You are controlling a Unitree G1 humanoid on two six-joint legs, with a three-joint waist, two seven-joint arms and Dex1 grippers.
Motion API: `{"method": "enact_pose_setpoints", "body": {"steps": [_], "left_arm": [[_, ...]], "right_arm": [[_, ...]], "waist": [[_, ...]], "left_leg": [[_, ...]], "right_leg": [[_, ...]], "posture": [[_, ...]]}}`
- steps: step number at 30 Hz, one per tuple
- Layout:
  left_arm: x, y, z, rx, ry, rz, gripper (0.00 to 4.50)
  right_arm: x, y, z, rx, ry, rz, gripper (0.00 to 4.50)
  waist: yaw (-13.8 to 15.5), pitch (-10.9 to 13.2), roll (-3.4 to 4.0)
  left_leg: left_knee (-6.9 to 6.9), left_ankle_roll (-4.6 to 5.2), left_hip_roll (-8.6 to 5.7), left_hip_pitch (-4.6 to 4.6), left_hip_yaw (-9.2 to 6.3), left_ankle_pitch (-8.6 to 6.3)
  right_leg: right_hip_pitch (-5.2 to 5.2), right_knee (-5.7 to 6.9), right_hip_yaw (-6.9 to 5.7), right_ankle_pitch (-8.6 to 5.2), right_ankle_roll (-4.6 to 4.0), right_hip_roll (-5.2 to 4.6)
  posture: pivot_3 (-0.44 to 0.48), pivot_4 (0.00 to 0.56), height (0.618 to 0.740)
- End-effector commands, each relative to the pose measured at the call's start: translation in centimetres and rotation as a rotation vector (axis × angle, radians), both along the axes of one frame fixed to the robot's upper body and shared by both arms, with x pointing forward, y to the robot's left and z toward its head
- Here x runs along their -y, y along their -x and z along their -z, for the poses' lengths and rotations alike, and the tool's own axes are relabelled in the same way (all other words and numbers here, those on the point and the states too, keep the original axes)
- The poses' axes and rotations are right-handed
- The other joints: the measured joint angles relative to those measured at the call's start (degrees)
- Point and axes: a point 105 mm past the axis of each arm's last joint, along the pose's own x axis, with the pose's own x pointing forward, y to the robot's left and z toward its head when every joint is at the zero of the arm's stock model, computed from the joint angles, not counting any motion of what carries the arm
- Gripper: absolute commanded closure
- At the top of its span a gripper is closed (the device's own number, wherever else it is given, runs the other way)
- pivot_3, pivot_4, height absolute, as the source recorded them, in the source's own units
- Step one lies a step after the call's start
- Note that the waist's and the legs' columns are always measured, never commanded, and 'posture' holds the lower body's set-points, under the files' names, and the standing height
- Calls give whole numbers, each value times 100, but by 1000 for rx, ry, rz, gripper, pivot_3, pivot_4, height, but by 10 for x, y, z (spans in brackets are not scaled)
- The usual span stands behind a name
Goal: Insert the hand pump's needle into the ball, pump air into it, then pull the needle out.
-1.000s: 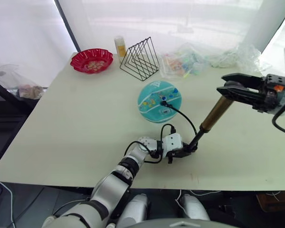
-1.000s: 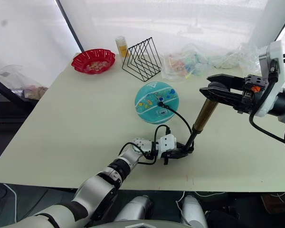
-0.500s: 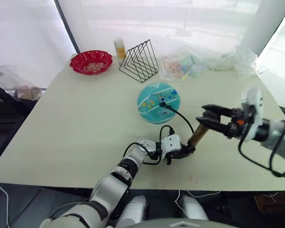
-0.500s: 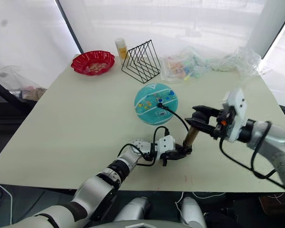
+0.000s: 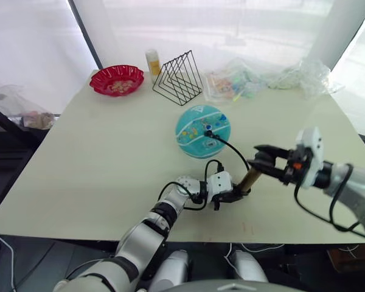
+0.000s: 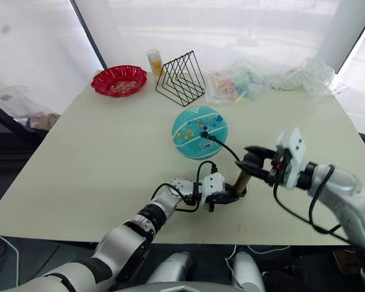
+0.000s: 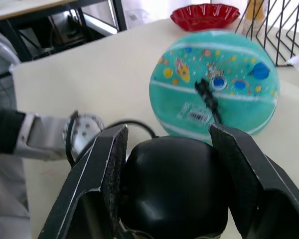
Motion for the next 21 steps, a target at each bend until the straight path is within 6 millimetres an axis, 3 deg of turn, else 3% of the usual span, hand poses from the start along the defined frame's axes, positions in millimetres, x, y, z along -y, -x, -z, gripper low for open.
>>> {"method": "enact_pose_setpoints", "body": {"steps": [1,5,8,11,14,17,21], "left_arm": [[-34,34,59,-175,-216,30,3387],[-33,33,58,-174,-216,27,3387],[-34,33,59,-173,-217,29,3387],[-34,34,59,-173,-218,32,3387],[-34,34,59,-174,-220,35,3387],[-33,35,59,-173,-221,40,3387],[-33,33,58,-171,-217,30,3387]], "right_arm": [[19,-1,-59,200,-18,76,2397],[38,6,-120,305,-73,97,2397],[45,13,-143,332,-95,100,2397],[47,16,-149,325,-81,98,2397],[47,13,-144,293,-98,106,2397],[37,5,-79,134,68,93,2397],[27,1,-30,63,89,104,2397]], "waist": [[2,2,1],[3,33,23],[6,45,22],[6,49,16],[7,51,12],[13,43,-2],[-20,-16,-61]], "left_leg": [[0,0,-1,-6,0,0],[7,2,-11,-11,10,0],[6,3,-10,-13,6,0],[6,4,-10,-18,8,0],[6,3,-11,-20,11,0],[6,3,-11,-19,9,0],[-2,2,-5,2,5,-1]], "right_leg": [[-5,-1,0,0,0,-3],[-7,-3,3,2,4,-20],[-7,-2,-3,2,3,-21],[-10,-3,-2,2,3,-23],[-12,-4,-1,2,4,-26],[-11,-4,-3,2,4,-26],[3,-8,-6,0,4,-17]], "posture": [[0,150,740],[0,150,740],[0,150,740],[0,150,740],[0,150,740],[0,150,740],[0,150,740]]}}
